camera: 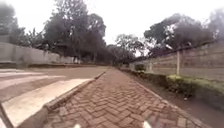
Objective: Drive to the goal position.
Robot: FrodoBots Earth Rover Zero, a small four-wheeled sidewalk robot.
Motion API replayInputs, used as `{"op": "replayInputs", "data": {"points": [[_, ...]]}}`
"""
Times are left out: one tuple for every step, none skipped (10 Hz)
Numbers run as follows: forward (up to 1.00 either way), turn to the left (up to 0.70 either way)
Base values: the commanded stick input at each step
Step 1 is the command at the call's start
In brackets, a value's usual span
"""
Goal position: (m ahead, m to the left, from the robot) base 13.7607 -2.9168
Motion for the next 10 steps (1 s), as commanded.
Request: {"op": "replayInputs", "data": {"points": [[0.70,0.06],[0.70,0.05],[0.70,0.04],[0.70,0.04],[0.70,0.01],[0.70,0.13],[0.70,0.12],[0.70,0.10],[0.70,0.05],[0.70,0.00]]}}
